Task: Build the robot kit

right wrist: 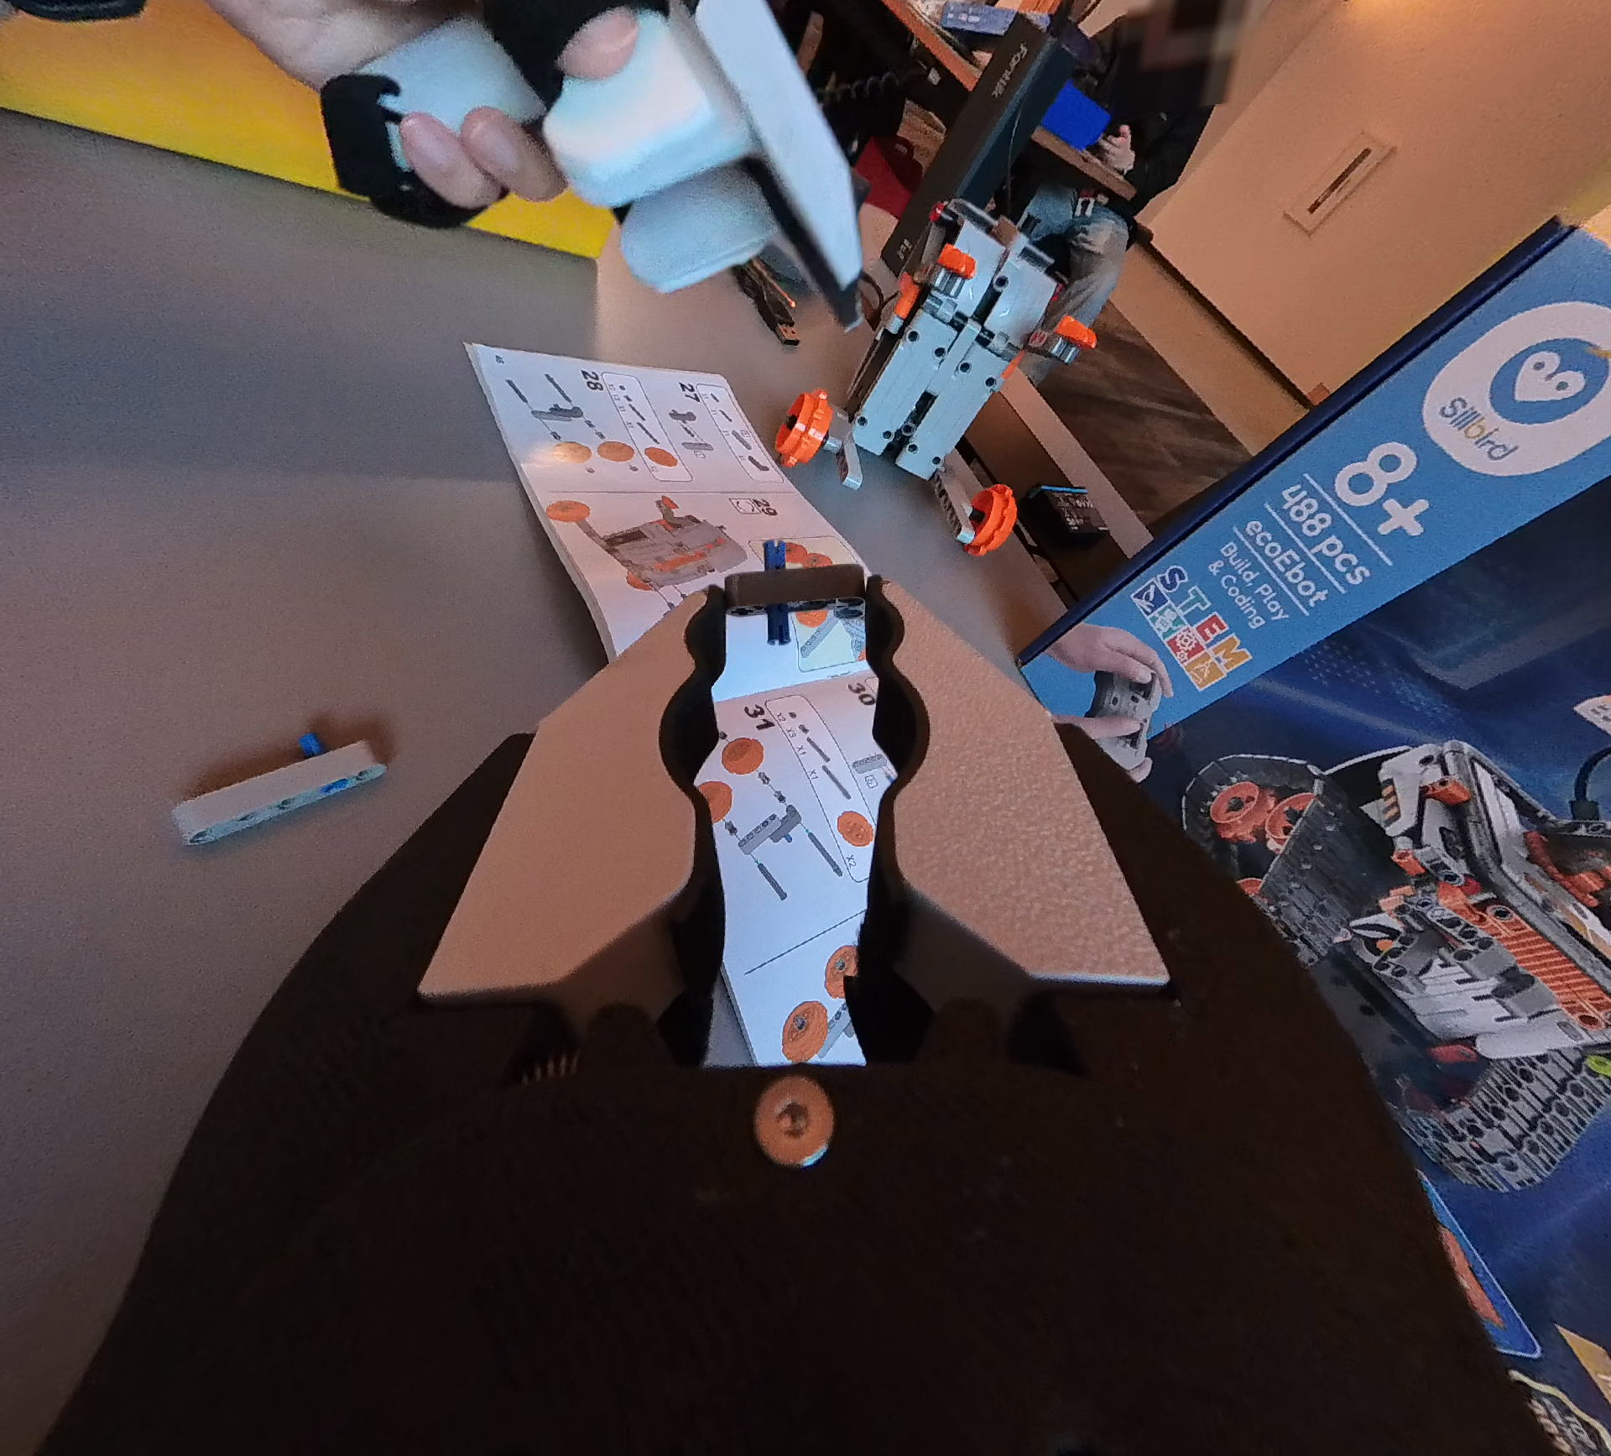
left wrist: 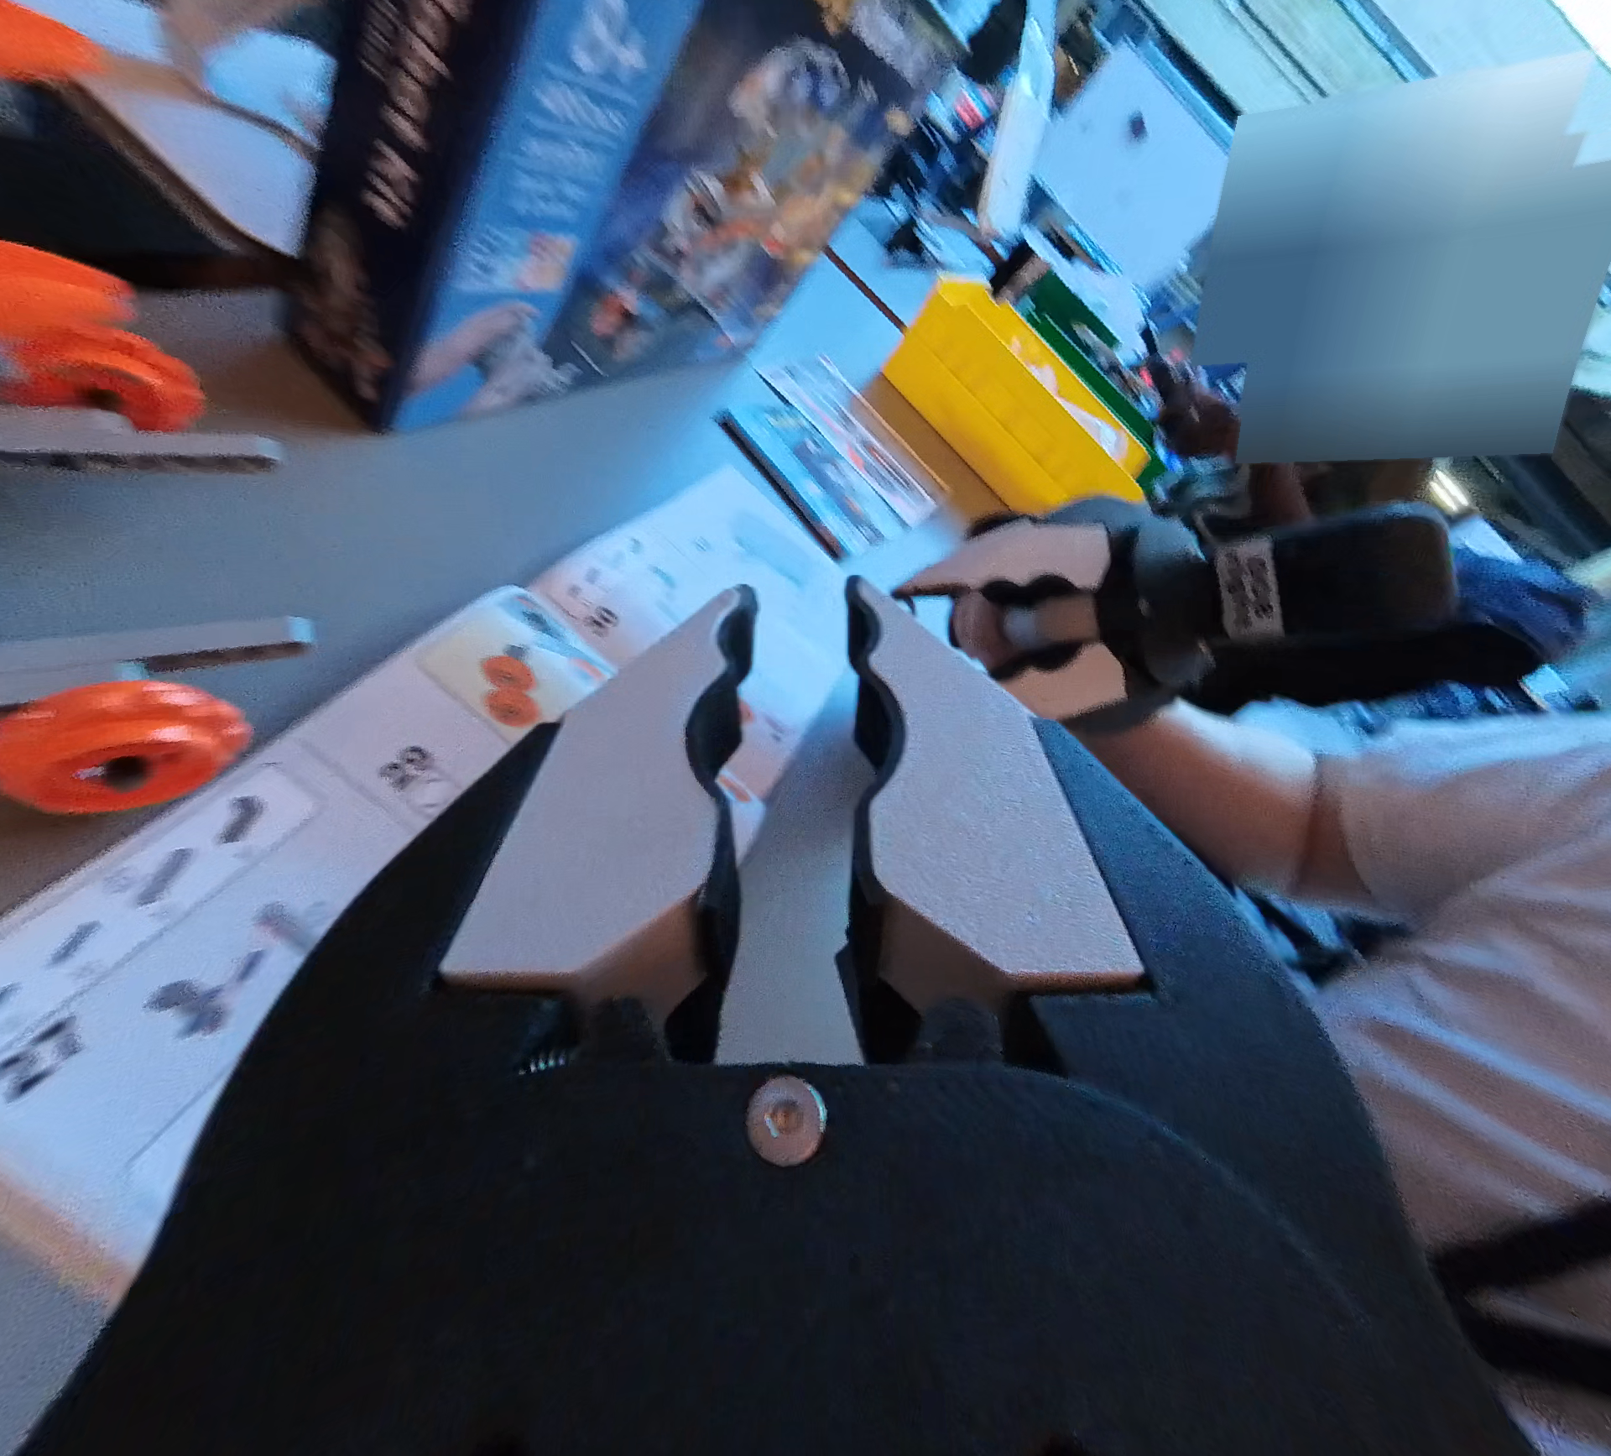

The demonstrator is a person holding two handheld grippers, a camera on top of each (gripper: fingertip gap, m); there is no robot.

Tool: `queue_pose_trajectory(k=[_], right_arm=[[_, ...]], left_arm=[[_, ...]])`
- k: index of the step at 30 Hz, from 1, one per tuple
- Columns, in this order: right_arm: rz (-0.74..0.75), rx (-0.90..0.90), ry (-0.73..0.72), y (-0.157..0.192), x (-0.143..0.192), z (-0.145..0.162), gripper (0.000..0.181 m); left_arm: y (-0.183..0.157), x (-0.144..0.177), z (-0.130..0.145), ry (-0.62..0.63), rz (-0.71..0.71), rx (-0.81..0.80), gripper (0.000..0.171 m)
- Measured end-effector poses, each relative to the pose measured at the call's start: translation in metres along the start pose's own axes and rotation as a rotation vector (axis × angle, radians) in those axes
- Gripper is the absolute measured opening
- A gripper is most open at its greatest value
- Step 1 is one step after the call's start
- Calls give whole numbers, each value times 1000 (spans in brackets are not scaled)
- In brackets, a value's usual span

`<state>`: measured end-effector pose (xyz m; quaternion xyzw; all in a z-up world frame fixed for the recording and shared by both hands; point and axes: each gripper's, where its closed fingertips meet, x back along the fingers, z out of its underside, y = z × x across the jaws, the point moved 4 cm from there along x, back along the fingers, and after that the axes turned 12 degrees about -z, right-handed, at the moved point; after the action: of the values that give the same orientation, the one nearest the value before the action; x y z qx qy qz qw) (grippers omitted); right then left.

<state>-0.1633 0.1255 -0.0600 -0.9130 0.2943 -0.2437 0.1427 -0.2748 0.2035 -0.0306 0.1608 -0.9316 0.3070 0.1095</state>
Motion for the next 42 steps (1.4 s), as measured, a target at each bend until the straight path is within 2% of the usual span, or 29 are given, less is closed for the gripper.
queue_pose_trajectory(k=[1, 3, 6, 8, 11, 13, 16, 24, 42], right_arm=[[1, 2, 1, 0, 1, -1, 31], [-3, 8, 5, 0, 2, -2, 31], [-3, 1, 4, -2, 4, -2, 31], [-5, -12, -6, -2, 4, -2, 31], [-3, -6, -14, -2, 4, -4, 31], [-2, 3, -19, -1, 5, -6, 31], [-4, 10, -14, 0, 6, -6, 31], [-2, 2, -23, -1, 6, -7, 31], [-3, -16, -55, -2, 9, -11, 31]], left_arm=[[-8, -5, 8, 58, 48, -15, 9], [-22, -16, 20, 147, 103, -70, 8], [-32, -29, 25, 165, 96, -156, 21], [-40, -33, 28, 187, 144, -148, 20], [-40, -40, 39, 259, 141, -140, 18], [-41, -42, 43, 296, 175, -86, 7], [-44, -43, 41, 286, 229, -27, 6], [-47, -45, 41, 287, 225, -97, 1], [-50, -45, 37, 269, 254, -58, 1]])
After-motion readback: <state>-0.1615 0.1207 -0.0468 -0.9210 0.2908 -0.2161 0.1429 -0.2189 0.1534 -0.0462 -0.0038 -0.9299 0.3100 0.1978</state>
